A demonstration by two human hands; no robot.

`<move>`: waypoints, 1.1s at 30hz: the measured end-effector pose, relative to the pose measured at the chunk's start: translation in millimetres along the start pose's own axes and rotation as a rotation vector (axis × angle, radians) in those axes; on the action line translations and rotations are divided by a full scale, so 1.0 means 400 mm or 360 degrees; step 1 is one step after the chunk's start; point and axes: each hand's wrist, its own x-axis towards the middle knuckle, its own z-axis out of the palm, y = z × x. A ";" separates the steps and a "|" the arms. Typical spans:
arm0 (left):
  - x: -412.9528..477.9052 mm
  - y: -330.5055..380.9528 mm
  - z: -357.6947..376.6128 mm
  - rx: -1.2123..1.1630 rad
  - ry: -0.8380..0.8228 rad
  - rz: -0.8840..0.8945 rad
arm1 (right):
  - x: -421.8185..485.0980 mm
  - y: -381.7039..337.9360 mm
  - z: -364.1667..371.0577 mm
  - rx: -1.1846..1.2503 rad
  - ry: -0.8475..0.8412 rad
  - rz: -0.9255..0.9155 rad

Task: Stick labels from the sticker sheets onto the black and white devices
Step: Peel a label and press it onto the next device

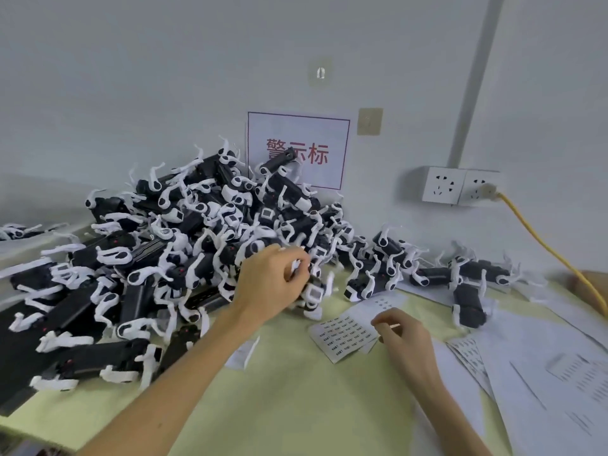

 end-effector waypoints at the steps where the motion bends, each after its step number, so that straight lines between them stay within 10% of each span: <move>1: -0.006 0.022 0.007 -0.0032 0.0065 0.0055 | -0.003 -0.005 -0.001 0.0007 -0.0014 -0.0035; 5: -0.048 0.092 0.069 -0.0296 0.0283 0.0107 | -0.013 -0.036 -0.007 0.0215 -0.0218 -0.0114; 14: -0.039 0.158 0.146 -0.1953 0.0547 -0.1091 | -0.032 -0.068 -0.008 0.0641 -0.0576 -0.0016; 23: -0.059 0.143 0.105 -0.2816 0.0415 -0.1181 | -0.046 -0.095 0.007 0.1088 -0.0875 0.0115; 29: -0.078 0.119 0.099 -0.3060 0.0217 -0.1259 | -0.021 -0.096 -0.026 0.1380 -0.0490 0.0184; 33: -0.085 0.134 0.108 -0.2547 0.0005 -0.1240 | -0.008 -0.084 -0.042 0.1625 -0.0256 0.0283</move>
